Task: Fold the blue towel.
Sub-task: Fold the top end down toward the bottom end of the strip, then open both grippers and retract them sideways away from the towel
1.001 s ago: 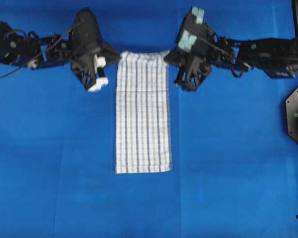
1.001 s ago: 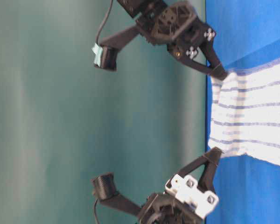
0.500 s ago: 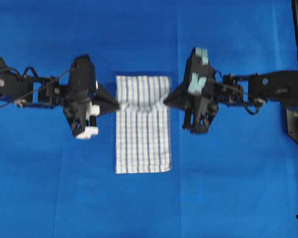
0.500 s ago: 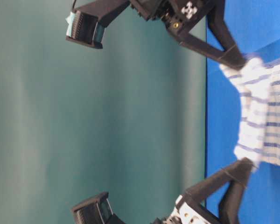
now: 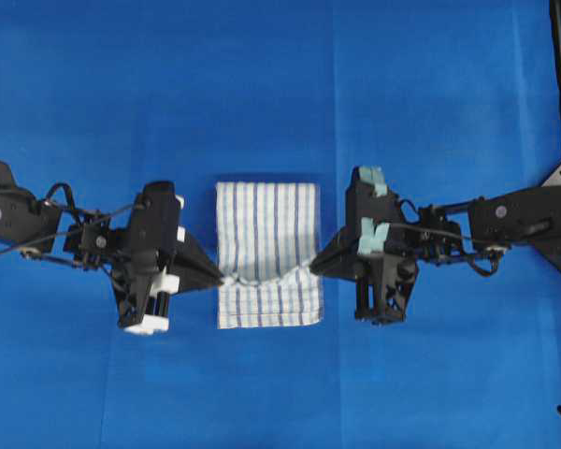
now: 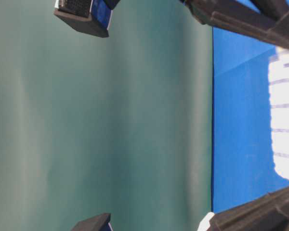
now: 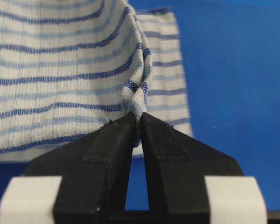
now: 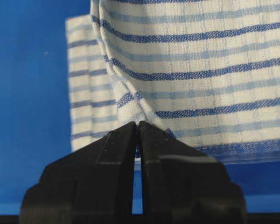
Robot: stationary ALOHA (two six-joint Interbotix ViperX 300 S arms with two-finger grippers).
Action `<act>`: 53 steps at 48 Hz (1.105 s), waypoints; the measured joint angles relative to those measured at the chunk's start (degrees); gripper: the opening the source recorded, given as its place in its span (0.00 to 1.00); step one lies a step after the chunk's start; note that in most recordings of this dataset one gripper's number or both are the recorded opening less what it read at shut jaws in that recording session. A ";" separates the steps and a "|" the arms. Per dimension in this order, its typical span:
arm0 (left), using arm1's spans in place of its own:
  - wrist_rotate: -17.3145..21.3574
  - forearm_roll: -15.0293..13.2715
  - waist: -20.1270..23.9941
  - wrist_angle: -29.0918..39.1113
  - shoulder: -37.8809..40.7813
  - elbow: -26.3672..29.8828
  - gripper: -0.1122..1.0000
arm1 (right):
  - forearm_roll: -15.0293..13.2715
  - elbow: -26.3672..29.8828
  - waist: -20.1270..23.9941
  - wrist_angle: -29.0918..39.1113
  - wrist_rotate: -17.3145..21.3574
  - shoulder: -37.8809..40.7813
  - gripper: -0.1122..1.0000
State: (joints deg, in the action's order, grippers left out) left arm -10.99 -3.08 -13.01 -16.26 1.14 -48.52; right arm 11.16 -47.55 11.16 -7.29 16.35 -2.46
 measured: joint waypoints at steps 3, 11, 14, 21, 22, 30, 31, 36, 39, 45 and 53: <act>0.00 0.09 -0.88 0.44 0.18 0.44 0.14 | 0.00 0.70 0.62 0.79 0.00 0.79 0.12; 0.09 0.00 -1.85 1.14 0.53 0.97 0.14 | 0.00 2.11 1.23 3.08 -0.09 2.02 0.12; 0.35 0.00 -1.85 1.23 0.53 0.97 0.14 | 0.00 2.20 1.32 3.25 -0.09 2.29 0.12; 0.79 0.00 -1.85 1.32 0.70 0.97 0.14 | -0.09 2.29 1.23 3.25 -0.26 2.46 0.12; 0.79 0.00 -1.85 1.41 0.70 0.97 0.14 | -0.09 2.29 1.32 3.25 -0.26 2.46 0.12; 0.97 0.00 -1.85 1.41 1.32 0.97 0.15 | -0.09 2.29 1.23 3.16 -0.35 3.08 0.29; 0.97 0.00 -1.85 1.41 1.32 0.97 0.17 | 0.00 2.29 1.23 3.25 -0.35 3.16 0.34; 1.05 0.00 -1.85 1.41 1.32 0.88 0.37 | -0.09 2.37 1.32 2.72 -0.35 3.08 0.65; 1.14 0.00 -1.85 1.85 1.14 0.70 0.54 | -0.09 2.46 1.23 2.55 -0.53 3.16 0.81; 1.23 0.00 -1.85 3.96 -1.14 0.44 0.80 | -0.79 2.46 1.23 2.72 -1.23 2.02 0.90; 1.32 0.26 -1.93 7.73 -6.94 0.00 0.80 | -3.16 1.05 0.26 4.57 -2.37 -4.83 0.87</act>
State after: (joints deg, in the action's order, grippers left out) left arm -9.67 -2.81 -14.94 -8.53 -5.80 -48.52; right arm 8.00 -46.49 11.43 -2.72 13.97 -7.29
